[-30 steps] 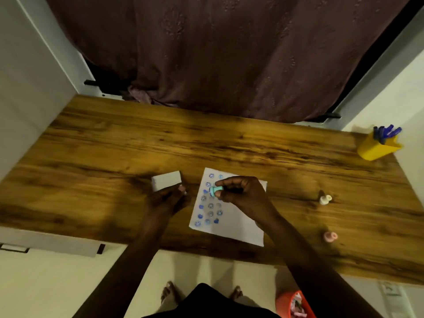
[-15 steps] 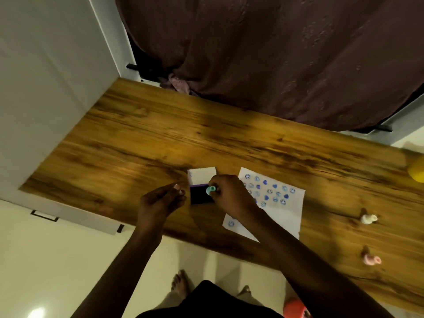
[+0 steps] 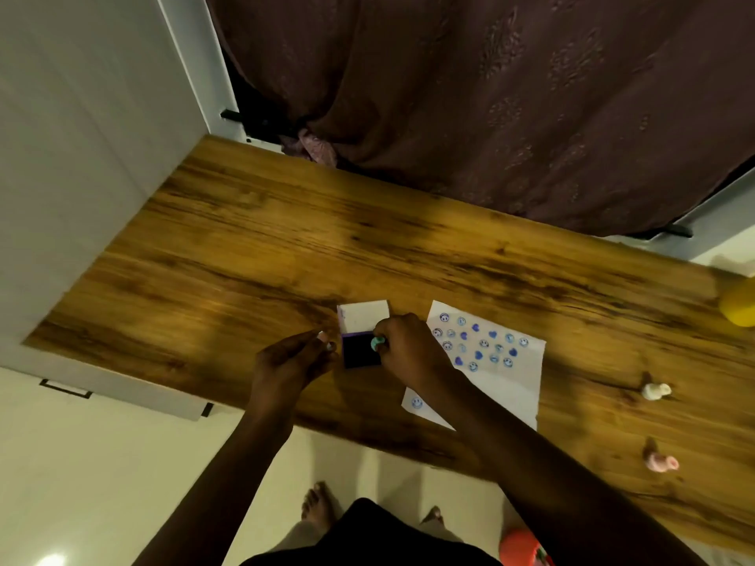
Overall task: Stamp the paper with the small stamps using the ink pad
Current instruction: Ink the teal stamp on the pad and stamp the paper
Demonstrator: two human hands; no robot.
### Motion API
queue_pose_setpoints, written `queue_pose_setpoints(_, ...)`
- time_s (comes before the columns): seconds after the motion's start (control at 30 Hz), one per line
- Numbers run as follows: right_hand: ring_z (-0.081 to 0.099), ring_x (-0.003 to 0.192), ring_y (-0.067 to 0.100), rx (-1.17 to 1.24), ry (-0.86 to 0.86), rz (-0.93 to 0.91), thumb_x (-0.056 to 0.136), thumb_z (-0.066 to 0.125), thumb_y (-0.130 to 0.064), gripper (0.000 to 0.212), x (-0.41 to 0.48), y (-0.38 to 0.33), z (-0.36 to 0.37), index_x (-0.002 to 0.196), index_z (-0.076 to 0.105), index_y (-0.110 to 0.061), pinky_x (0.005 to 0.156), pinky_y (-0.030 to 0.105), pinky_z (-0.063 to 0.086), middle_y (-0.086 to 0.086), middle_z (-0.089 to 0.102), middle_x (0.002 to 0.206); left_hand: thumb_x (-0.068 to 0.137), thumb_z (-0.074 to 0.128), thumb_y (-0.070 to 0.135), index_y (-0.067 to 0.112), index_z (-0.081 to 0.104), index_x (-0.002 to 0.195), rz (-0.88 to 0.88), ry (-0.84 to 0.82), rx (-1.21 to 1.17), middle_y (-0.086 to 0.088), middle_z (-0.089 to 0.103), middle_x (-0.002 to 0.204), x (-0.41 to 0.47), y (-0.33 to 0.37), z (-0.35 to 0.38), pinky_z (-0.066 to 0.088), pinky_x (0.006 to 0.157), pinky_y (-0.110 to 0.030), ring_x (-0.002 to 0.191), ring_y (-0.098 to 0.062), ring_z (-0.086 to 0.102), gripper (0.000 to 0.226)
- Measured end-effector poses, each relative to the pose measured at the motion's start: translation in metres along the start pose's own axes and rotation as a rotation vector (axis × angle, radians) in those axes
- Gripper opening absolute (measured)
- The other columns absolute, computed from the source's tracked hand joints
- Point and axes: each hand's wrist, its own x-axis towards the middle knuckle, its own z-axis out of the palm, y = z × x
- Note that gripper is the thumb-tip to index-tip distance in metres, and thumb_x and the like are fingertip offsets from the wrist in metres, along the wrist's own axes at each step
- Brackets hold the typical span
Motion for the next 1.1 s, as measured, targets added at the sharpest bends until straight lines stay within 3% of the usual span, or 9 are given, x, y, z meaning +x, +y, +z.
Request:
queue_pose_setpoints(0.17, 0.067, 0.119, 0.031, -0.047, -0.019, -0.005, 0.093, 0.072, -0.016, 0.031, 0.001, -0.001, -0.003, 0.124, 0.072, -0.015, 0.097, 0.04, 0.059, 0.014, 0.07, 0.128, 0.095, 0.071, 0.012, 0.003, 0.077, 0.112, 0.015, -0.04, -0.002, -0.019, 0.08, 0.106, -0.004, 0.002, 0.008, 0.062, 0.091, -0.045, 0.108, -0.04, 0.074, 0.02)
queue_pose_setpoints(0.37, 0.069, 0.112, 0.033, -0.066, 0.002, -0.05, 0.092, 0.073, -0.015, 0.026, 0.002, 0.0, -0.008, 0.118, 0.073, -0.015, 0.087, 0.037, 0.058, 0.015, 0.07, 0.123, 0.096, 0.071, 0.013, 0.002, 0.077, 0.113, 0.033, -0.053, 0.014, -0.021, 0.08, 0.105, -0.011, 0.008, 0.015, 0.059, 0.096, -0.05, 0.106, -0.039, 0.075, 0.021)
queue_pose_setpoints(0.6, 0.076, 0.092, 0.015, 0.336, 0.131, -0.005, 0.08, 0.087, -0.02, 0.028, -0.01, 0.019, -0.043, 0.106, 0.081, -0.013, 0.083, 0.028, 0.063, 0.004, 0.081, 0.106, 0.095, 0.071, 0.015, 0.006, 0.077, 0.112, 0.067, -0.096, 0.043, -0.018, 0.081, 0.105, -0.017, 0.007, 0.023, 0.065, 0.083, -0.034, 0.098, -0.029, 0.078, 0.02)
queue_pose_setpoints(0.7, 0.075, 0.09, 0.012, 0.37, 0.216, 0.066, 0.081, 0.087, -0.019, 0.026, -0.03, 0.054, -0.061, 0.105, 0.08, -0.013, 0.08, 0.026, 0.062, 0.003, 0.081, 0.104, 0.095, 0.071, 0.015, 0.008, 0.075, 0.115, 0.052, -0.116, 0.032, -0.014, 0.081, 0.106, -0.02, 0.003, 0.034, 0.065, 0.088, -0.039, 0.1, -0.03, 0.078, 0.021)
queue_pose_setpoints(0.83, 0.077, 0.097, 0.021, 0.328, 0.301, 0.234, 0.082, 0.086, -0.012, 0.025, -0.065, 0.115, -0.073, 0.104, 0.078, -0.008, 0.074, 0.024, 0.06, 0.009, 0.08, 0.105, 0.094, 0.072, 0.012, 0.012, 0.076, 0.112, 0.023, -0.123, 0.026, -0.014, 0.082, 0.103, -0.025, -0.006, 0.053, 0.063, 0.089, -0.043, 0.098, -0.032, 0.078, 0.018)
queue_pose_setpoints(0.97, 0.077, 0.096, 0.024, 0.127, 0.307, 0.331, 0.085, 0.084, -0.025, 0.024, -0.093, 0.149, -0.071, 0.105, 0.08, -0.011, 0.082, 0.034, 0.061, 0.007, 0.081, 0.108, 0.094, 0.071, 0.008, 0.018, 0.079, 0.105, -0.005, -0.158, 0.023, -0.01, 0.083, 0.1, -0.028, -0.016, 0.072, 0.067, 0.081, -0.035, 0.09, -0.027, 0.08, 0.018)
queue_pose_setpoints(1.1, 0.074, 0.105, 0.022, 0.061, 0.261, 0.321, 0.091, 0.077, -0.03, 0.026, -0.103, 0.154, -0.055, 0.113, 0.078, -0.015, 0.084, 0.021, 0.049, 0.004, 0.078, 0.119, 0.091, 0.074, 0.009, 0.023, 0.083, 0.095, -0.011, -0.186, 0.035, -0.013, 0.082, 0.104, -0.031, -0.023, 0.087, 0.063, 0.086, -0.044, 0.096, -0.033, 0.079, 0.017)
